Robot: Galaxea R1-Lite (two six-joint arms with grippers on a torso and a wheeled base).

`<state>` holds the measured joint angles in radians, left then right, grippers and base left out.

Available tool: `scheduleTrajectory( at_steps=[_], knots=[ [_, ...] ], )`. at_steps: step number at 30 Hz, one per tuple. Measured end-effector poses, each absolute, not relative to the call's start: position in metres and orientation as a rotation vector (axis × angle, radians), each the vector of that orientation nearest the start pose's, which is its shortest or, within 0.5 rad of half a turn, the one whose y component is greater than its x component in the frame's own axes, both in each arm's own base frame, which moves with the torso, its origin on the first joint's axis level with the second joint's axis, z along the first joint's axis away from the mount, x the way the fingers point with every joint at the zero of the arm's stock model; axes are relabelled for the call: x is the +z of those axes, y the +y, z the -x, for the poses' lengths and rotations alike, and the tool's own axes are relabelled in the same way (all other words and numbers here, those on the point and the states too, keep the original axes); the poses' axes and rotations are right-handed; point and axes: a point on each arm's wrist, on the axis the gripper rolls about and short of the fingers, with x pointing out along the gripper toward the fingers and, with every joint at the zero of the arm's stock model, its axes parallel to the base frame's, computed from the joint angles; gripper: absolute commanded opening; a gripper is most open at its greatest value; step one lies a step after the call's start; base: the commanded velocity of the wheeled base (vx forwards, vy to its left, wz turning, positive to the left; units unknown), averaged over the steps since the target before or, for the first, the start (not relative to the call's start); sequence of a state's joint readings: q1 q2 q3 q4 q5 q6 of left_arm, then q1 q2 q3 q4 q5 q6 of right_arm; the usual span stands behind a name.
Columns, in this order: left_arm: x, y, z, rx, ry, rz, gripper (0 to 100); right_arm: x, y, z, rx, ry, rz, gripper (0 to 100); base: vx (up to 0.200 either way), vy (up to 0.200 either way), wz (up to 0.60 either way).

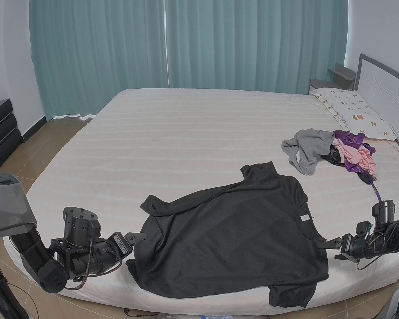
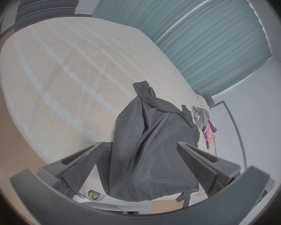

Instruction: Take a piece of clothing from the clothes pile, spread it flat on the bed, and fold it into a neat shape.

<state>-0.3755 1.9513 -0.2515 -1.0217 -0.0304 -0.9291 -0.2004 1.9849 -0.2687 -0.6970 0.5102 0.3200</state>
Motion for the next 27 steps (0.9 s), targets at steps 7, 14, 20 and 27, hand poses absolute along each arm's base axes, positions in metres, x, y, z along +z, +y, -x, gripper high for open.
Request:
scheduleTrajectory(
  at_steps=[7, 14, 20, 27],
  knots=[
    [0.033, -0.088, -0.227, -0.050, 0.790, 0.775, 100, 0.011, -0.033, -0.219, 0.138, 0.988, -0.650, 100, -0.171, 0.000, 0.00],
    [0.030, -0.089, -0.227, -0.055, 0.809, 0.773, 100, 0.012, -0.033, -0.218, 0.140, 0.986, -0.650, 100, 0.000, 0.000, 0.00],
    [0.018, -0.090, -0.232, -0.041, 0.845, 0.770, 100, 0.012, -0.033, -0.218, 0.139, 0.987, -0.651, 100, 0.000, 0.000, 0.00],
    [0.001, -0.090, -0.241, 0.035, 0.871, 0.783, 100, 0.011, -0.033, -0.217, 0.141, 0.991, -0.650, 100, 0.000, 0.000, 0.00]
  ],
)
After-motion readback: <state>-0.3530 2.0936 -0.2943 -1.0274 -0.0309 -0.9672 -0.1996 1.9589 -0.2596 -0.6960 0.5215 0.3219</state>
